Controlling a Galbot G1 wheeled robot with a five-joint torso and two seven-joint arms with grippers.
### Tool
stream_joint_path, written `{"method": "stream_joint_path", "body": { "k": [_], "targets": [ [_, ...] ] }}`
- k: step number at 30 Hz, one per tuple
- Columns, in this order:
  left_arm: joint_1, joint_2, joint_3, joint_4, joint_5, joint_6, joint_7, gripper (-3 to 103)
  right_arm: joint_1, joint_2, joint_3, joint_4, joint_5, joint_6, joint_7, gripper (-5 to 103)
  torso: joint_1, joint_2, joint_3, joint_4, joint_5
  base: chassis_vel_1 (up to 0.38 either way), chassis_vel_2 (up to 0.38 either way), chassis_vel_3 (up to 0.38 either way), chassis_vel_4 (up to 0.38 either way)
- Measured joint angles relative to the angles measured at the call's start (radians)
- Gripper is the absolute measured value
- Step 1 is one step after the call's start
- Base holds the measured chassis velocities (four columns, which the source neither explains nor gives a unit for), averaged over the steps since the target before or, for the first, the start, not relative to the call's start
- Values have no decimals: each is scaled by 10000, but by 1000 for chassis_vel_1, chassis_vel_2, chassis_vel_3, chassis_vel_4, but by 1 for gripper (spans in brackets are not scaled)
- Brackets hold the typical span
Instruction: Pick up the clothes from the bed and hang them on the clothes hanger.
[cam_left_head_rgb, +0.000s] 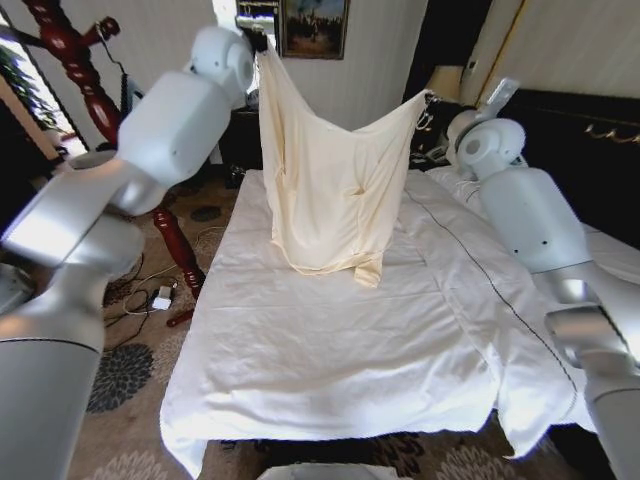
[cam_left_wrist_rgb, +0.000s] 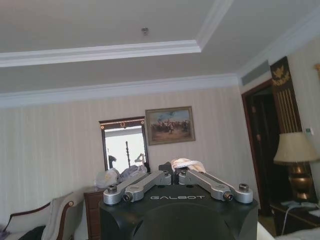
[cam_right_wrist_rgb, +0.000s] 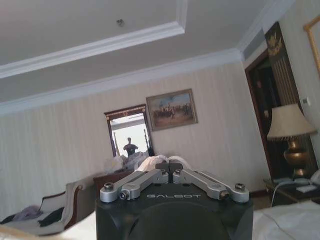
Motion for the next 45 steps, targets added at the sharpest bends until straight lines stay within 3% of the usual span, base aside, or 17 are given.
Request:
{"method": "stream_joint_path", "body": {
  "k": [2,3,5,6,8,10,17,24,30,32,34,36,38,40,41,43,45],
  "targets": [
    [333,1307,-151,-2334,-608,658,-519,2,-1178,-1068,1130,1840,659,-343,290,0,2,0,-1,-23,14,0,0,0,0],
    [333,1307,-151,-2334,-608,658,-519,2,-1178,-1068,1130,1840,659,-343,290,0,2,0,-1,-23,14,0,0,0,0],
    [484,2318,-304,-3570,-688,915,-630,2,-1801,-1855,1899,3066,1137,-650,678,0,-1,1,-3,-33,14,0,0,0,0],
    [591,3229,-573,-4659,-411,993,-574,2,-2123,-2502,2466,4013,1699,-833,1026,0,-6,3,-7,-33,9,0,0,0,0],
    [619,3623,-763,-5212,-417,1091,-561,2,-2190,-2881,2748,4538,2070,-890,1233,0,-12,6,-11,-23,8,0,0,0,0],
    [547,4373,-1430,-6443,-1051,1521,-745,2,-2014,-3530,3391,5604,3309,-1004,1886,0,-14,9,-12,-3,-8,0,0,0,0],
    [-664,4490,-1942,-6869,-2458,2087,-1325,2,-1435,-4069,4847,6587,5599,-1216,2928,0,-3,5,-4,-17,13,0,0,0,0],
    [-988,3838,-1676,-6506,-2918,2926,-2490,2,-1826,-4273,5487,6675,5824,-1588,3187,0,-5,6,-6,-18,7,0,0,0,0],
    [1873,3654,-1692,-7264,-2281,3177,-3640,2,-3626,-3366,5127,6667,4374,-1759,3257,0,4,0,1,-16,5,0,0,0,0],
    [3896,3471,-1896,-7484,-1816,3182,-4017,2,-5317,-2719,4756,6611,2213,-1363,2788,0,6,-2,2,-16,5,0,0,0,0],
    [4370,3406,-1952,-7489,-1625,3176,-4046,2,-5686,-2515,4650,6550,1674,-1256,2643,0,5,-2,2,-15,5,0,0,0,0],
    [6295,2925,-2128,-7265,-759,3131,-4060,2,-6698,-1485,4105,6025,-110,-929,2144,0,2,-2,1,-15,-1,0,0,0,0],
    [7281,2348,-2243,-6730,73,3078,-3921,2,-6966,-606,3444,5241,-1067,-756,1925,0,0,-2,0,-13,11,0,0,0,0],
    [7457,2148,-2253,-6503,308,3059,-3868,2,-6985,-391,3278,4990,-1278,-711,1869,0,0,-2,0,-10,11,0,0,0,0],
    [7681,1579,-2254,-5871,747,3012,-3711,2,-7019,-58,3025,4545,-1607,-640,1767,0,2,-3,1,-4,8,0,0,0,0],
    [7729,764,-2235,-4853,1242,2945,-3472,2,-7035,284,2775,4002,-1904,-568,1673,0,4,-2,1,-20,4,0,0,0,0],
    [7729,578,-2222,-4560,1410,2900,-3382,2,-6999,384,2667,3827,-1988,-554,1649,0,4,-2,1,-26,3,0,0,0,0]
  ]
}}
